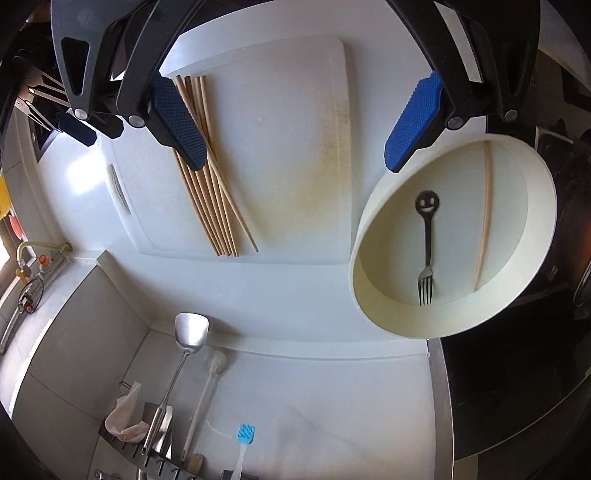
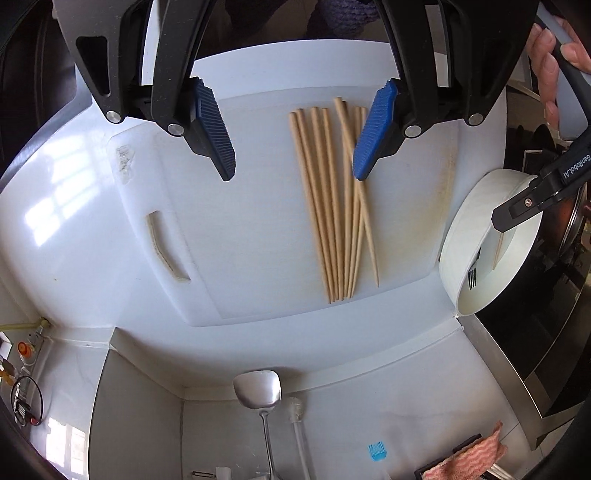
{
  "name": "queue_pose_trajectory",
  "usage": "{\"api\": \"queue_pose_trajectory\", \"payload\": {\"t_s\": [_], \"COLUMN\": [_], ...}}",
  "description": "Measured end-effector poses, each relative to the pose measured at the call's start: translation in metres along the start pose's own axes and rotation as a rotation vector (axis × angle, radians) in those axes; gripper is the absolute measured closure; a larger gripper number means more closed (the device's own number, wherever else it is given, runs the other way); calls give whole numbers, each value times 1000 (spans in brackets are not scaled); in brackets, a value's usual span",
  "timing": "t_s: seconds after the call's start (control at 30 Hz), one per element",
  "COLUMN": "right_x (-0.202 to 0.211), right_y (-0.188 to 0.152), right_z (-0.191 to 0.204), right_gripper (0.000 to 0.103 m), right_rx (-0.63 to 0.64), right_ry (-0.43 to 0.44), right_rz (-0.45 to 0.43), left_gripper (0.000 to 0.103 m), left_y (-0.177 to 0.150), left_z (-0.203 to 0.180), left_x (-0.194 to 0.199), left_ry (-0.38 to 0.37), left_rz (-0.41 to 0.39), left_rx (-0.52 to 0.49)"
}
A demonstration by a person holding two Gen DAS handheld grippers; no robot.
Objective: Organize utensils
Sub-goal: 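Withdraw both open tools from the bowl back over the cutting board, then lower the left tool onto a chopstick while the right tool lowers onto another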
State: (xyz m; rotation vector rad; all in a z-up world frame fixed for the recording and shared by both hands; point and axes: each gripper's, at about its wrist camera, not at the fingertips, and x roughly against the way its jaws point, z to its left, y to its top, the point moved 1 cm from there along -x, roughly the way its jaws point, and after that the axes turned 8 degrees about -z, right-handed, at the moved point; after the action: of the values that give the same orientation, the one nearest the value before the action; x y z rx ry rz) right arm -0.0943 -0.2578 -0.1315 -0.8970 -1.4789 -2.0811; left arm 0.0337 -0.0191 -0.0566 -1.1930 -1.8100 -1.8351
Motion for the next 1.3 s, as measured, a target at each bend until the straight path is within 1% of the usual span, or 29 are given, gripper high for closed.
{"api": "queue_pose_trajectory", "payload": {"t_s": [0.07,0.1,0.17,0.23,0.4,0.5,0.57,0.6,0.7,0.8,0.93,1.0,1.3], "right_x": [-3,-4,-8,-14,-26,-30,-34,-36,-46,-56,-65,-70,-81], "right_y": [-1,0,2,4,12,17,18,18,16,17,15,14,15], "right_z": [-19,-27,-39,-47,-54,-53,-53,-53,-54,-50,-48,-45,-43], "right_gripper": [40,40,40,40,40,40,40,40,40,40,40,40,40], "right_rx": [20,25,47,66,59,47,42,36,3,6,4,11,13], "right_ry": [25,49,80,111,164,179,173,164,177,179,187,181,176], "right_rz": [12,6,-1,9,3,-30,-68,-82,-103,-114,-140,-137,-129], "left_gripper": [8,8,8,8,7,6,6,6,6,6,6,6,6], "left_y": [-10,-15,-24,-30,-35,-34,-35,-36,-37,-41,-48,-51,-57], "left_z": [-14,-21,-31,-38,-51,-55,-58,-58,-58,-57,-61,-61,-58], "left_x": [-1,-2,-2,-1,2,-6,-16,-22,-38,-51,-64,-70,-86], "left_ry": [59,75,121,170,220,209,191,194,182,167,167,178,174], "left_rz": [14,20,33,35,26,-5,-35,-44,-66,-79,-99,-97,-53], "left_rx": [23,36,51,60,59,55,47,44,61,75,56,53,68]}}
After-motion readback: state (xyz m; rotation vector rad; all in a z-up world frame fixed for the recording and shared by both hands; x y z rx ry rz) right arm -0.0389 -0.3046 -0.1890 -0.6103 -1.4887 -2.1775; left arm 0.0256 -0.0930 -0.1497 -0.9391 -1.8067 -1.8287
